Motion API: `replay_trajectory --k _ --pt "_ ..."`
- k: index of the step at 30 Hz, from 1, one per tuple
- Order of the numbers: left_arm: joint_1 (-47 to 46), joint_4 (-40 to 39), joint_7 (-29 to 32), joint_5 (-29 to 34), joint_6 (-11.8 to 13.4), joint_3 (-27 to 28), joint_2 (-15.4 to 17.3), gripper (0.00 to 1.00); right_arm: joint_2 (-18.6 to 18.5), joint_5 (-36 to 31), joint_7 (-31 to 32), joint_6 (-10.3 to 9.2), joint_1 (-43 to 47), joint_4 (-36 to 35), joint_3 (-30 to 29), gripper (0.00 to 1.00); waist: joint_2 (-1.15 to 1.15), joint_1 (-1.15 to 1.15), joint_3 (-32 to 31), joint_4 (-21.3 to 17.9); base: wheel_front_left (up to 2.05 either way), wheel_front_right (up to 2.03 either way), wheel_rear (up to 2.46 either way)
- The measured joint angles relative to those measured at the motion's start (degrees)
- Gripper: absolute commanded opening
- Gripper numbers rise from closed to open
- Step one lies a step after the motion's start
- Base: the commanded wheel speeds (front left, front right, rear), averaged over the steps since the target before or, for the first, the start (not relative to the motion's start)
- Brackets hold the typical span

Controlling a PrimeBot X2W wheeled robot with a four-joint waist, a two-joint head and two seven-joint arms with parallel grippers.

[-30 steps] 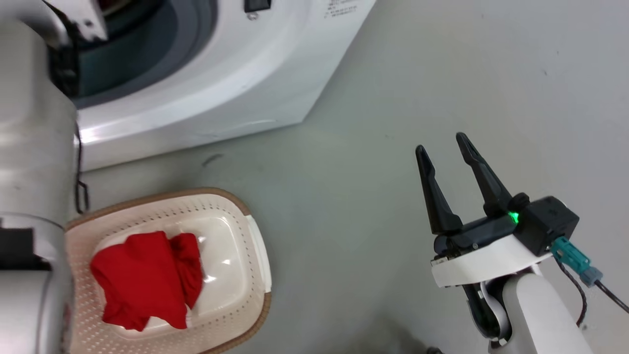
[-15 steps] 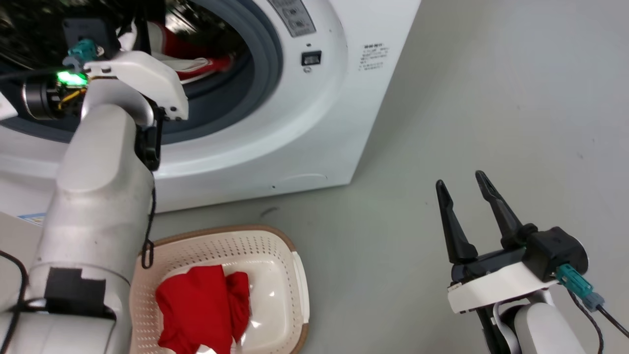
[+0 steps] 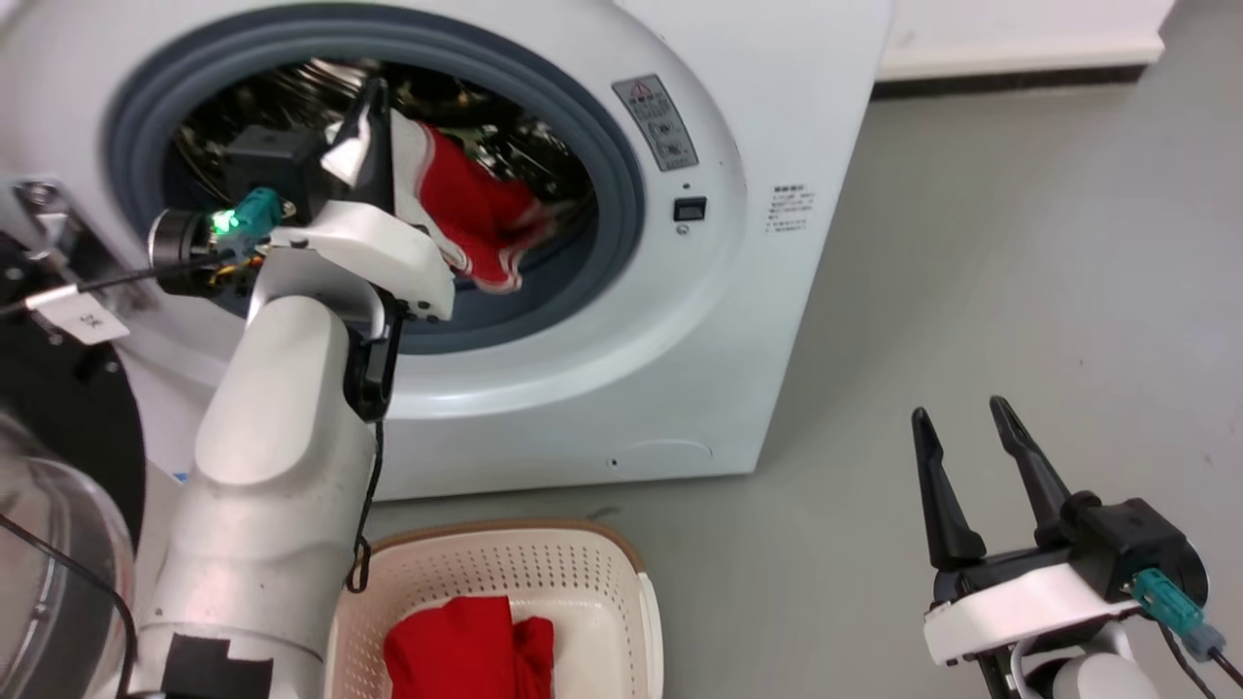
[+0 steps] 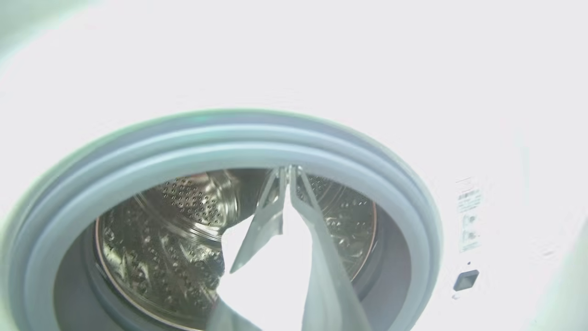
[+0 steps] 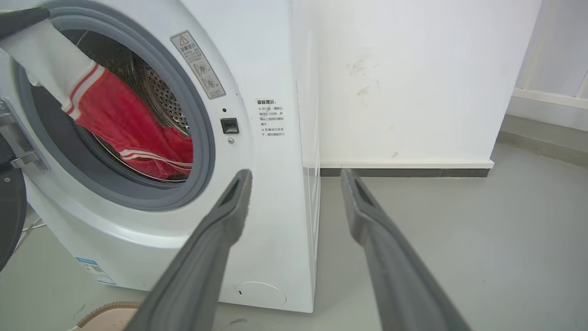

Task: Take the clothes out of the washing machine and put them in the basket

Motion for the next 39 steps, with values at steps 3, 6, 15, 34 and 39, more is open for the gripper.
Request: replay_trajectory --k 3,6,15,34,39 --pt "2.2 -3.1 -0.1 0.5 -0.5 0.1 -0.7 0.00 0.0 -0.2 0.7 0.00 1.5 -0.8 -0.5 1.00 0.00 0.00 -2.3 1.0 0.00 0.00 0.00" --pt "4.7 -6.7 -0.1 1.0 -0.6 0.2 -1.6 0.00 0.0 -0.4 1.5 0.00 2.8 -1.5 -0.8 1.00 0.00 0.00 -4.2 1.9 0.00 0.00 0.00" --pt "15.2 -24.0 -0.1 1.7 -0.4 -0.1 -3.1 0.00 0.0 -0.4 3.0 0.00 6.1 -4.3 -1.8 1.00 0.00 0.00 -8.1 4.7 0.00 0.00 0.00" --pt "42.0 -44.2 7.6 0.1 3.7 -4.0 -3.1 0.00 0.0 -0.5 4.2 0.00 7.4 -6.6 -1.4 1.00 0.00 0.01 -5.8 6.9 0.00 0.00 0.00" --pt "46.9 -34.4 7.5 -1.4 4.1 -5.9 -3.9 0.00 0.0 -0.5 3.9 -0.01 6.4 -6.6 -1.5 1.00 0.00 0.02 -3.1 7.1 0.00 0.00 0.00"
